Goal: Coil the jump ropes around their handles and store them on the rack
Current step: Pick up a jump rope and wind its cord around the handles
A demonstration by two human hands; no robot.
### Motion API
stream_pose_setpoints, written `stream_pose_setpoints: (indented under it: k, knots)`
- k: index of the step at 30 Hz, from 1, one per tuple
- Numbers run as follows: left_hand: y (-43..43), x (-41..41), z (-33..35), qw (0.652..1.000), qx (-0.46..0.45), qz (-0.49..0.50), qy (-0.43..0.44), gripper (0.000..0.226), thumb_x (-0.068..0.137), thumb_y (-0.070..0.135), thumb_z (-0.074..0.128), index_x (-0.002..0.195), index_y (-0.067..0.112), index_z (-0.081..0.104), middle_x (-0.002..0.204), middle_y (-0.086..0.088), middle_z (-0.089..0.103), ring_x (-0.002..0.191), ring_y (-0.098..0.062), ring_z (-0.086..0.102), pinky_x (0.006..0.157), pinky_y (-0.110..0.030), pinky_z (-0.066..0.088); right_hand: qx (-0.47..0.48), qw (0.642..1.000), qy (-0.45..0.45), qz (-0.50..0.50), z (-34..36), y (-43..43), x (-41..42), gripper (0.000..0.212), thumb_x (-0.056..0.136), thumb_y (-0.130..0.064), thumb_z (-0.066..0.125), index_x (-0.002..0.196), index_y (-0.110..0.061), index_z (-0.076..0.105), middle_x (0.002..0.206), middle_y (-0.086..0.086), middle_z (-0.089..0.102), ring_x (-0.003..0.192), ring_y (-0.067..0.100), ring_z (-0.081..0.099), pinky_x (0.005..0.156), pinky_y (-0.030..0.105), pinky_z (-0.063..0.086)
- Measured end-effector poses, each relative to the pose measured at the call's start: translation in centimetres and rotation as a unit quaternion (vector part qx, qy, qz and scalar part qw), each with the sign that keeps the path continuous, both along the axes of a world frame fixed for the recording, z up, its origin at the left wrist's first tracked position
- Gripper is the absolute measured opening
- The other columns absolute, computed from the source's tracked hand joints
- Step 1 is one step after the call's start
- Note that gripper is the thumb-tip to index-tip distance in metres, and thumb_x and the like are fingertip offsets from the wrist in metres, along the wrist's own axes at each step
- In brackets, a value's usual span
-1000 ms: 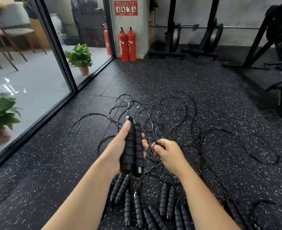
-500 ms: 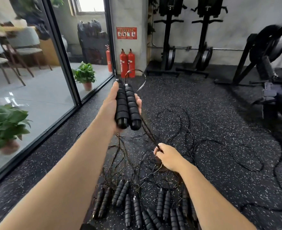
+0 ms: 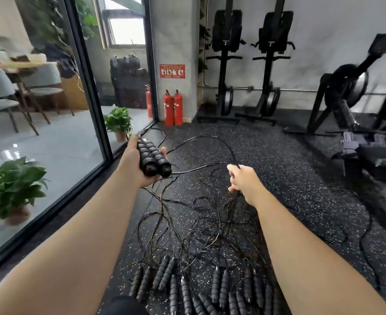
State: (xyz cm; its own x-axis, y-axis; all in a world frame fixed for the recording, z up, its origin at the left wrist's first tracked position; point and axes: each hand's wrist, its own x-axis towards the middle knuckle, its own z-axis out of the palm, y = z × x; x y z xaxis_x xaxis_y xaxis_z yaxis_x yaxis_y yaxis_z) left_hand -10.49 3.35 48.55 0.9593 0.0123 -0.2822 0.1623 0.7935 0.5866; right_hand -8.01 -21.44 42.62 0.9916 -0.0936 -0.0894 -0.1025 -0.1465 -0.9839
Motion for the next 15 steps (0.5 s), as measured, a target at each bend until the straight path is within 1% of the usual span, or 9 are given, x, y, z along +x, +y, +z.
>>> stream_pose_setpoints:
  k: [2,4,6,8,10,12,14,15]
  knots:
    - [0.9,-0.3,-1.2,1.0,-0.003,0.01,0.025,0.048,0.091,0.064,0.052,0.082,0.017,0.054,0.075,-0.005,0.063,0.055,-0.019,0.064,0.053,-0.026,0.056,0.008,1.0,-0.015,0.003,1.6,-0.9,-0.1,0.032,0.091,-0.013,0.058,0.061,-0.011,0.046,0.045,-0.004,0.032,0.041,0.012,0.03,0.056,0.028,0.04]
    - [2.2,-0.3,-2.2,0.999,-0.007,0.031,0.043,0.047,0.092,0.063,0.052,0.082,0.017,0.054,0.07,-0.003,0.064,0.055,-0.019,0.065,0.054,-0.026,0.055,0.013,0.999,-0.028,0.018,2.8,-2.4,-0.2,0.028,0.085,-0.01,0.063,0.059,-0.009,0.052,0.045,-0.004,0.034,0.038,0.01,0.027,0.055,0.028,0.033]
    - [3.5,-0.2,-2.7,0.997,-0.003,0.054,0.058,0.046,0.092,0.063,0.051,0.083,0.018,0.055,0.077,0.001,0.063,0.055,-0.019,0.066,0.055,-0.026,0.056,0.015,0.999,-0.035,0.019,3.5,-4.1,-0.3,0.023,0.081,-0.008,0.065,0.059,-0.007,0.059,0.051,-0.001,0.035,0.043,0.012,0.023,0.055,0.029,0.022]
    - [4.3,0.1,-3.0,0.995,0.005,0.07,0.069,0.045,0.092,0.063,0.05,0.086,0.018,0.055,0.081,0.001,0.062,0.053,-0.019,0.066,0.054,-0.026,0.056,0.038,0.998,-0.04,0.008,4.1,-5.3,-0.4,0.019,0.081,-0.006,0.061,0.062,-0.006,0.062,0.047,-0.003,0.036,0.045,0.012,0.02,0.054,0.03,0.016]
    - [4.2,0.1,-3.0,0.995,0.022,0.063,0.069,0.044,0.092,0.063,0.048,0.092,0.019,0.055,0.088,0.002,0.062,0.051,-0.019,0.066,0.054,-0.027,0.056,0.084,0.996,-0.037,-0.005,5.0,-5.5,-0.3,0.024,0.086,-0.007,0.051,0.063,-0.005,0.058,0.043,-0.004,0.043,0.042,0.01,0.02,0.053,0.029,0.013]
    - [3.7,0.0,-3.0,0.996,0.026,0.054,0.072,0.045,0.091,0.065,0.048,0.092,0.021,0.054,0.089,0.003,0.061,0.051,-0.018,0.066,0.056,-0.027,0.057,0.12,0.992,-0.027,-0.009,6.6,-5.0,0.1,0.036,0.091,-0.007,0.044,0.059,-0.005,0.059,0.044,-0.004,0.043,0.036,0.007,0.02,0.053,0.027,0.01]
    - [2.7,-0.2,-3.0,0.995,0.042,0.043,0.074,0.049,0.091,0.067,0.048,0.089,0.019,0.055,0.087,0.001,0.062,0.055,-0.017,0.066,0.058,-0.026,0.057,0.145,0.989,-0.032,-0.02,9.1,-4.0,0.2,0.054,0.095,-0.006,0.041,0.045,-0.007,0.06,0.053,-0.001,0.042,0.031,0.005,0.022,0.05,0.023,0.014]
    - [2.2,-0.4,-3.0,0.995,0.036,0.042,0.077,0.049,0.091,0.068,0.048,0.091,0.019,0.056,0.087,0.0,0.063,0.058,-0.017,0.065,0.058,-0.027,0.057,0.155,0.986,-0.063,-0.026,10.5,-3.4,0.2,0.052,0.095,-0.003,0.041,0.046,-0.006,0.06,0.055,0.0,0.043,0.03,0.003,0.028,0.046,0.019,0.021]
